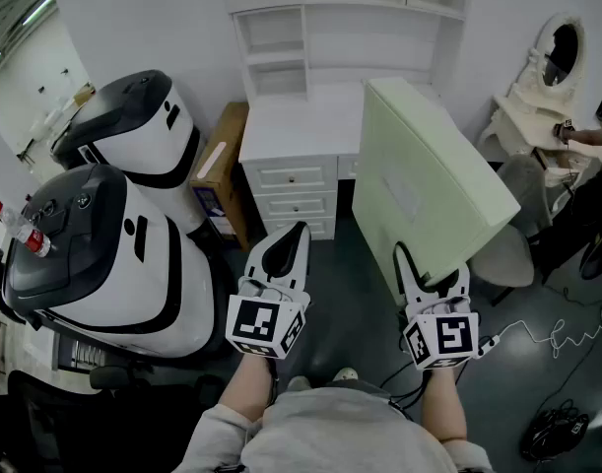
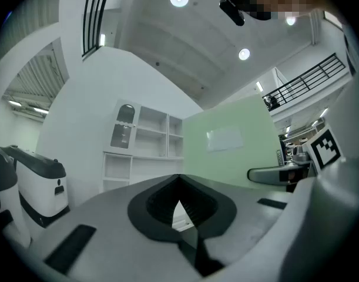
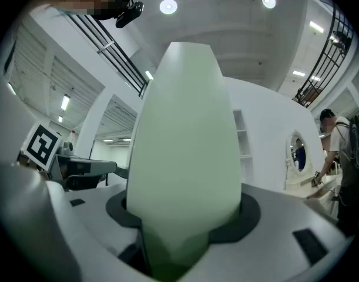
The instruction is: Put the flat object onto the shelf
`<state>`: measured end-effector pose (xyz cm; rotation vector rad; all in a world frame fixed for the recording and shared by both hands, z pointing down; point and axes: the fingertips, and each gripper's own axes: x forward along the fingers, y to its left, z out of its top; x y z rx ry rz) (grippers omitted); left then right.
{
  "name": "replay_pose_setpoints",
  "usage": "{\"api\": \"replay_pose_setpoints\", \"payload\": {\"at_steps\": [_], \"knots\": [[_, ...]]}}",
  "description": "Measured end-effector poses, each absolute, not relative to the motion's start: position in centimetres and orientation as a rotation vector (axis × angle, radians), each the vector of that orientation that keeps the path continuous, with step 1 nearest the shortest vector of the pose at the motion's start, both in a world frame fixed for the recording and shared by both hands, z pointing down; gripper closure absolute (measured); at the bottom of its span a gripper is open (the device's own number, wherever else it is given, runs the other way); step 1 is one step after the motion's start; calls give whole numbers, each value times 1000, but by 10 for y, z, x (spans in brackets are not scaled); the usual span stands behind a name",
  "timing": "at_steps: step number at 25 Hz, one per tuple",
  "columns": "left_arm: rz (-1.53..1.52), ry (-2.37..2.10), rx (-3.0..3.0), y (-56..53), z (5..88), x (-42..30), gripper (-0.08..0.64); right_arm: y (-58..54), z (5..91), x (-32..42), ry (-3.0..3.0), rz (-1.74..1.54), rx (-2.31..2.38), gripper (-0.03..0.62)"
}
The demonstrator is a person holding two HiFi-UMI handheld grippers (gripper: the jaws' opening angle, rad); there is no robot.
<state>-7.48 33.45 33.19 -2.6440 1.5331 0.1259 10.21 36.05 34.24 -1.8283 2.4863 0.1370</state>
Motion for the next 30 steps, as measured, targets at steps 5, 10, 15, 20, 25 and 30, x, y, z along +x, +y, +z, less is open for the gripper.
{"api": "replay_pose_setpoints", "payload": {"at_steps": [5, 10, 15, 20, 25, 30], "knots": [[139, 1516, -2663, 332, 330, -79, 546, 360, 341, 97, 2467, 125, -1835, 310], [142, 1496, -2671, 329, 329, -81, 546, 358, 340, 93, 2453, 126, -1847, 310], [126, 1493, -2677, 328, 332, -83, 546, 356, 342, 91, 2445, 109, -1853, 310], [115, 1491, -2679, 326, 333, -84, 546, 352, 342, 87, 2455, 111, -1838, 310], [112, 1491, -2675, 319, 333, -81, 546, 346, 343, 87, 2460, 122, -1844, 310], [148, 1499, -2657, 306, 328, -72, 546, 334, 342, 92, 2488, 170, -1819, 310]]}}
